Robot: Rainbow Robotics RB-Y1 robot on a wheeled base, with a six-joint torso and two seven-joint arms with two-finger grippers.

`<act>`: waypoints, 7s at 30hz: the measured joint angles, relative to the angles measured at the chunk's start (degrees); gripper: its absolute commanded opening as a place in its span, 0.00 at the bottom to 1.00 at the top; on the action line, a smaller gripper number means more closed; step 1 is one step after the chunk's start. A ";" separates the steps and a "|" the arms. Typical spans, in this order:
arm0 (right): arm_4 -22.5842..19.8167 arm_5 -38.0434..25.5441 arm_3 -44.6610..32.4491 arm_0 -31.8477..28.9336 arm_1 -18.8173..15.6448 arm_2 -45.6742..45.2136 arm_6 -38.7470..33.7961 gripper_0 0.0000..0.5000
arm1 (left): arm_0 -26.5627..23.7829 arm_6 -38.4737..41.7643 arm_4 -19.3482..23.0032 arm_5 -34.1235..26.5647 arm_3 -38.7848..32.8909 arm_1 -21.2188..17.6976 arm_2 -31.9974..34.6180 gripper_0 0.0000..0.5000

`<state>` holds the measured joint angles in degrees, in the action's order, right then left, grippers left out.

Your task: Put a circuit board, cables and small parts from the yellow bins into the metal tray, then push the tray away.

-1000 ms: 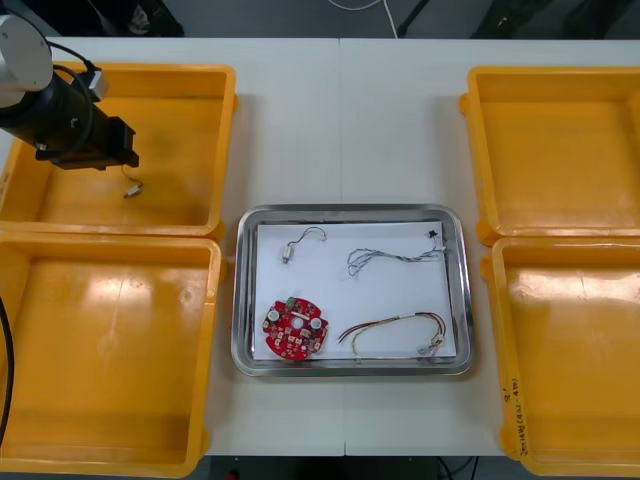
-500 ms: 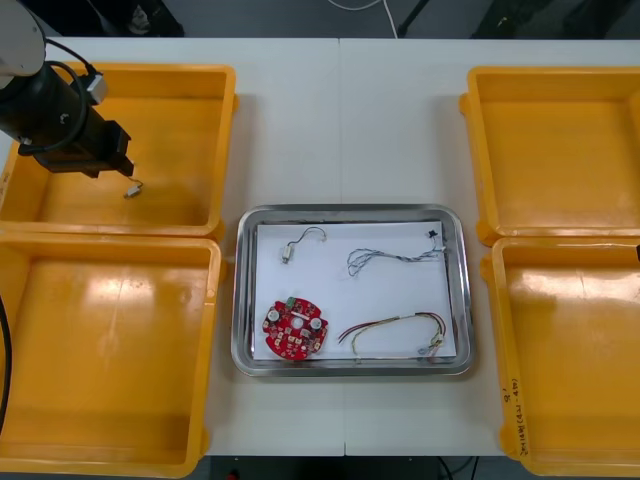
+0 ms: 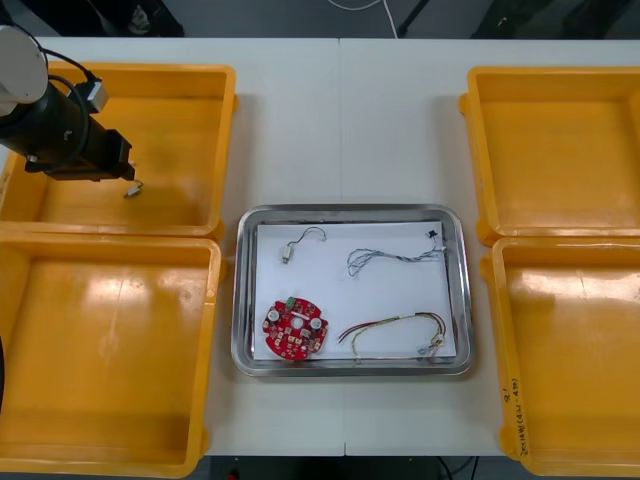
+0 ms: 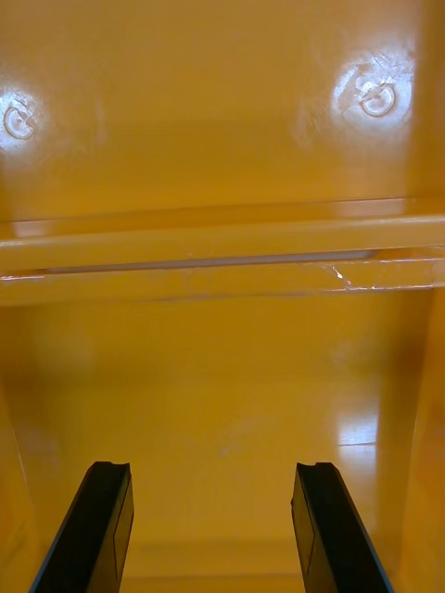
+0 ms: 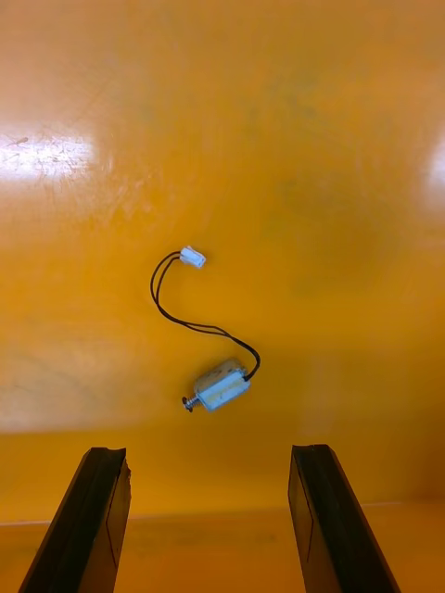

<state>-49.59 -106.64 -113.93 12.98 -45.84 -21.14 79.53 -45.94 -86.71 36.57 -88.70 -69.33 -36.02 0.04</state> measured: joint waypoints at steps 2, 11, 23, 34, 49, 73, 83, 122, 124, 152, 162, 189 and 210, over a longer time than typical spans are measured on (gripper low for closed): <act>-0.03 0.02 0.00 -0.02 0.02 -0.01 0.00 1.00 | 0.53 0.00 -0.03 1.33 -0.03 0.00 -0.02 1.00; -0.18 0.24 0.01 -0.18 0.13 -0.03 0.00 1.00 | 2.15 0.00 -0.21 4.52 -0.07 0.01 -0.57 1.00; -0.48 0.25 0.02 -0.27 0.19 -0.03 0.00 1.00 | 4.27 0.00 -0.82 8.17 -0.12 0.16 -1.90 1.00; -0.49 0.23 0.02 -0.28 0.22 -0.04 0.00 1.00 | 4.74 0.00 -1.46 10.58 -0.15 0.50 -4.09 1.00; -0.54 0.11 0.02 -0.28 0.24 -0.04 0.00 1.00 | 4.75 0.00 -1.85 12.01 -0.15 0.98 -5.45 1.00; -0.55 0.11 0.02 -0.28 0.28 -0.04 0.00 1.00 | 5.75 0.00 -2.28 13.38 -0.15 1.08 -6.25 0.00; -0.55 0.11 0.02 -0.28 0.28 -0.04 0.00 1.00 | 5.78 0.00 -2.28 13.41 -0.16 1.08 -6.25 0.00; -0.58 0.10 0.03 -0.31 0.30 -0.04 0.00 1.00 | -6.77 0.02 -2.99 -11.58 -6.26 1.13 -3.69 0.00; -0.59 0.10 0.04 -0.31 0.30 -0.04 0.00 1.00 | -7.78 0.03 -2.59 -12.32 -6.57 1.28 -3.99 0.00; -0.62 0.09 0.06 -0.34 0.31 -0.05 0.00 1.00 | -8.31 21.75 -2.40 -19.16 -25.81 12.86 -18.08 0.00; -0.62 0.09 0.06 -0.34 0.31 -0.05 0.00 1.00 | -4.83 32.11 -5.09 -14.32 -28.34 14.89 -24.95 0.00; -0.62 0.09 0.06 -0.35 0.31 -0.05 0.00 1.00 | -0.62 36.88 -5.25 -0.75 -25.86 15.05 -39.30 0.00; -0.62 0.09 0.06 -0.35 0.32 -0.05 0.00 1.00 | -0.61 36.88 -5.03 1.25 -23.65 15.01 -41.18 0.34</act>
<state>-50.21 -106.55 -113.87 12.64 -45.52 -21.20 79.53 -46.55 -49.83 31.54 -87.45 -92.99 -21.01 -41.14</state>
